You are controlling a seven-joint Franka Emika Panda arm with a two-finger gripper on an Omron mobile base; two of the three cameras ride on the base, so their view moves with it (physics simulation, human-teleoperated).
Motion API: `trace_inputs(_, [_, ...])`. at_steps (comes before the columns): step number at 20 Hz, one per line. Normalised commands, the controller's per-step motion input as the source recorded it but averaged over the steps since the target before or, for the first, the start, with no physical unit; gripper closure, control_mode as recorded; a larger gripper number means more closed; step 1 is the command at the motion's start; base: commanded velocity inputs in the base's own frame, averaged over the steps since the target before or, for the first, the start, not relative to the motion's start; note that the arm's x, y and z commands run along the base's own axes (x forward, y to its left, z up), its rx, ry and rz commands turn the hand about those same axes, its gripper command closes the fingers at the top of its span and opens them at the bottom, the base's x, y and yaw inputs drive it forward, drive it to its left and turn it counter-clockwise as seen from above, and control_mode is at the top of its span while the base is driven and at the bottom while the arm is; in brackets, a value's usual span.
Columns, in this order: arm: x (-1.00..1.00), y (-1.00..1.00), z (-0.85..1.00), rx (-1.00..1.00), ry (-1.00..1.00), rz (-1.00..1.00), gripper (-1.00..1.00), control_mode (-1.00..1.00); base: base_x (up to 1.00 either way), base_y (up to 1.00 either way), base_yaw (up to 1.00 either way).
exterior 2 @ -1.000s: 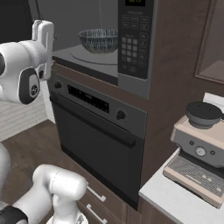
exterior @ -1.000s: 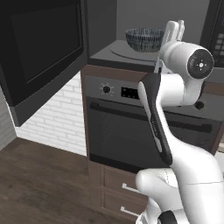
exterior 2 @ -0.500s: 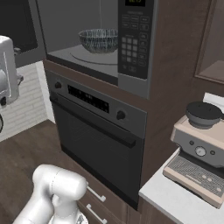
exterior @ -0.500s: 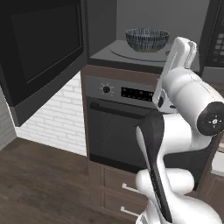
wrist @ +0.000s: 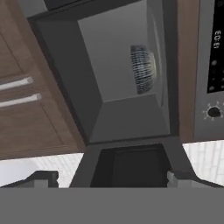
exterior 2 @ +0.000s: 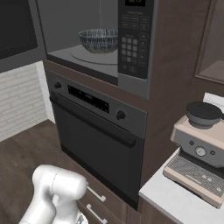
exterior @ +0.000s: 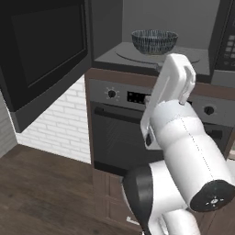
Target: Pick the potato from the sink and place it in the bowl. Then pick the bowl and place it in the microwave. Then close the microwave door and press the start button.
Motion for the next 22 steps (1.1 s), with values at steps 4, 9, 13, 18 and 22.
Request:
trace_inputs(4, [-0.26, 0.64, -0.45, -0.01, -0.01, -0.07, -1.0, -1.0, 0.0, 0.0, 0.0])
trace_inputs(9, [-0.07, 0.66, -0.55, 0.04, -0.06, -0.13, -1.0, -1.0, 0.0, 0.0, 0.0])
trace_inputs(13, [0.0, 0.68, -0.58, -0.01, -0.09, -0.09, -1.0, -1.0, 0.0, 0.0, 0.0])
trace_inputs(18, [0.0, 0.62, -0.69, -0.08, -0.03, -0.09, -1.0, -1.0, 0.0, 0.0, 0.0])
trace_inputs(22, [0.06, 0.73, -0.83, -0.09, -0.07, -0.1, -1.0, -1.0, 0.0, 0.0, 0.0])
